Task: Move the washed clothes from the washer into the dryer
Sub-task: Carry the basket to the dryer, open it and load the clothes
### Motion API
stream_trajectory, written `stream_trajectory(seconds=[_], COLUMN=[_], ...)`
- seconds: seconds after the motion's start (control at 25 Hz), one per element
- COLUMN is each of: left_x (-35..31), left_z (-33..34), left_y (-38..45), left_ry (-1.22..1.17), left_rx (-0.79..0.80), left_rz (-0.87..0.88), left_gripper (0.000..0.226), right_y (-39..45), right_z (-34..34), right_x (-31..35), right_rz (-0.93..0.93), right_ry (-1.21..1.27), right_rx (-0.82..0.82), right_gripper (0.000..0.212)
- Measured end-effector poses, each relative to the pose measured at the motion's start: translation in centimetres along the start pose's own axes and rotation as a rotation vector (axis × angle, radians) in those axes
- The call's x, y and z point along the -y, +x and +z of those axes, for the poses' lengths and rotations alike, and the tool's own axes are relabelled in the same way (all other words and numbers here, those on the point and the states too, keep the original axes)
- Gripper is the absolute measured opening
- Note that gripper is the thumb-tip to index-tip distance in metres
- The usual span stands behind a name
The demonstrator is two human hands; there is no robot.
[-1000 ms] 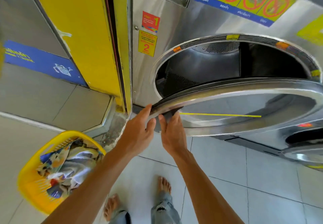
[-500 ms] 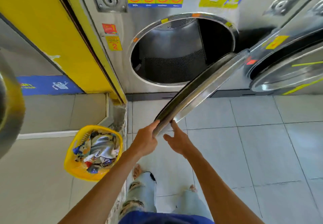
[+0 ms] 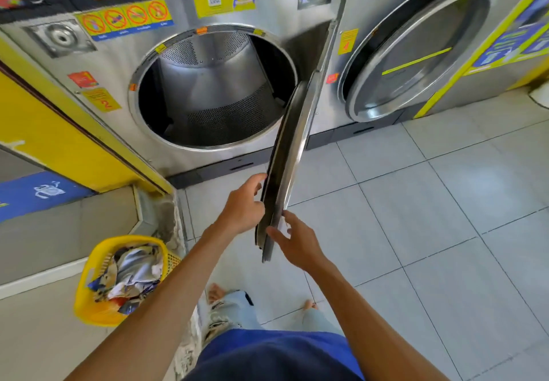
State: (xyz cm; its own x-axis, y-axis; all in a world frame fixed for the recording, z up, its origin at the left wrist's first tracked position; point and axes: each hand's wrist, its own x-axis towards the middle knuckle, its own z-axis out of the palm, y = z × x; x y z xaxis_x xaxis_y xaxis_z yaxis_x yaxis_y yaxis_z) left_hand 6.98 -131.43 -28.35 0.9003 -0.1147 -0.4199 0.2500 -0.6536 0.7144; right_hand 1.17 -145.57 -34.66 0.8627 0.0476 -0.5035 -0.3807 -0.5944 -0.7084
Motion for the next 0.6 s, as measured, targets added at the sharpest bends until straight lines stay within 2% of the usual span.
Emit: stream_trajectory(seconds=[0.12,0.36,0.6], left_x=[-4.5,-10.4,-16.2], left_z=[3.4,8.7,11.6], left_y=[0.0,-0.5,0.8], left_ry=[0.032,0.116,0.317], left_rx=[0.025,0.133,0.084], left_rz=[0.043,0.093,0.322], left_gripper=[0.056,0.062,0.071], right_y=[-1.6,-4.5,-5.2], right_z=[-4.4,-9.9,-14.5], right_x=[-2.9,-6.9,-8.6], right_rz=[-0.035,-0.060,-0.131], right_ry=[0.008,-0.015,-0.025], right_rx=[-0.084,-0.267,-0.503], right_gripper=[0.058,0.058,0.063])
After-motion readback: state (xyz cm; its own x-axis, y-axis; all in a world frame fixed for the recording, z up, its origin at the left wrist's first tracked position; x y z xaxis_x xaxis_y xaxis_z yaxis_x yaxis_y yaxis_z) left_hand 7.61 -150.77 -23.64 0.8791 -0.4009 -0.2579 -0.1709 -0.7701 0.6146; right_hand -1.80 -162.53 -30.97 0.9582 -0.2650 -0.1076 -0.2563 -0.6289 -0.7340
